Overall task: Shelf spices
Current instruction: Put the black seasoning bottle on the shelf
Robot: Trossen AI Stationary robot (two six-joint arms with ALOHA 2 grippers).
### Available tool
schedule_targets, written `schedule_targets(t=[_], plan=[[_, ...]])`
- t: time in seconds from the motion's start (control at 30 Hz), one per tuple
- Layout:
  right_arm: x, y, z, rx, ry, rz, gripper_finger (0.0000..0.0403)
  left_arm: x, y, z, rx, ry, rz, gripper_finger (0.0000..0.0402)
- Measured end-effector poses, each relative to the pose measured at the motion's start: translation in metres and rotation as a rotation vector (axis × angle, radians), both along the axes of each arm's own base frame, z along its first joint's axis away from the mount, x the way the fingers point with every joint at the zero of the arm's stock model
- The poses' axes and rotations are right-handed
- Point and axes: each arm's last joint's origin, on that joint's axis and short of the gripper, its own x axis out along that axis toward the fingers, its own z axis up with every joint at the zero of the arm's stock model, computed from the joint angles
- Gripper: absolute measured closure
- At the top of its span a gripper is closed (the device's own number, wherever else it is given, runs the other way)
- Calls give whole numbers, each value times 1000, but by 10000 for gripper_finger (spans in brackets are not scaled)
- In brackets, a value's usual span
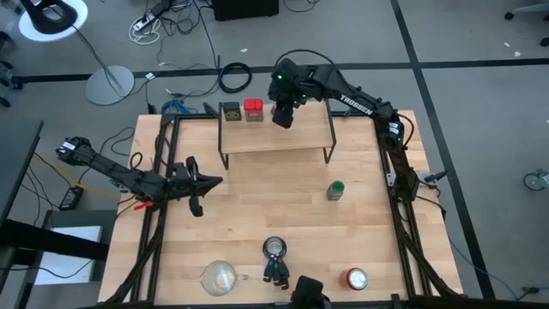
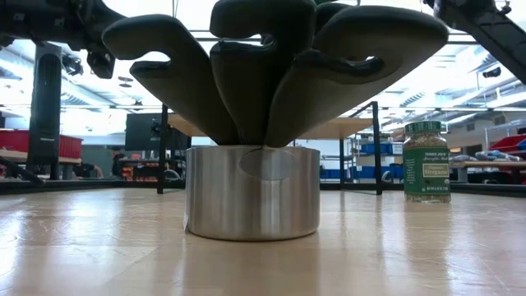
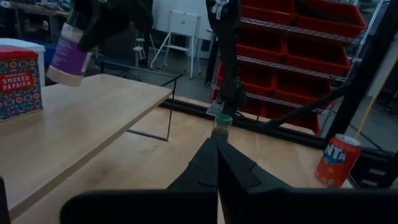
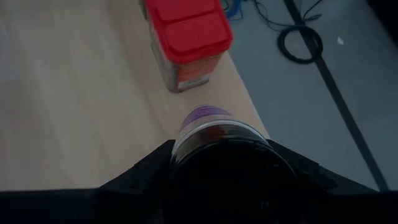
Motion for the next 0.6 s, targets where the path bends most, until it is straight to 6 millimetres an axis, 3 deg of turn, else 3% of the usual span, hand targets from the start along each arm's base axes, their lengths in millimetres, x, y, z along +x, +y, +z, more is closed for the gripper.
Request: schedule_targets(t=[0.6], plan=[[-6,-5,-2,24,27,-16,170,0,0,-1,20,11,0,400]])
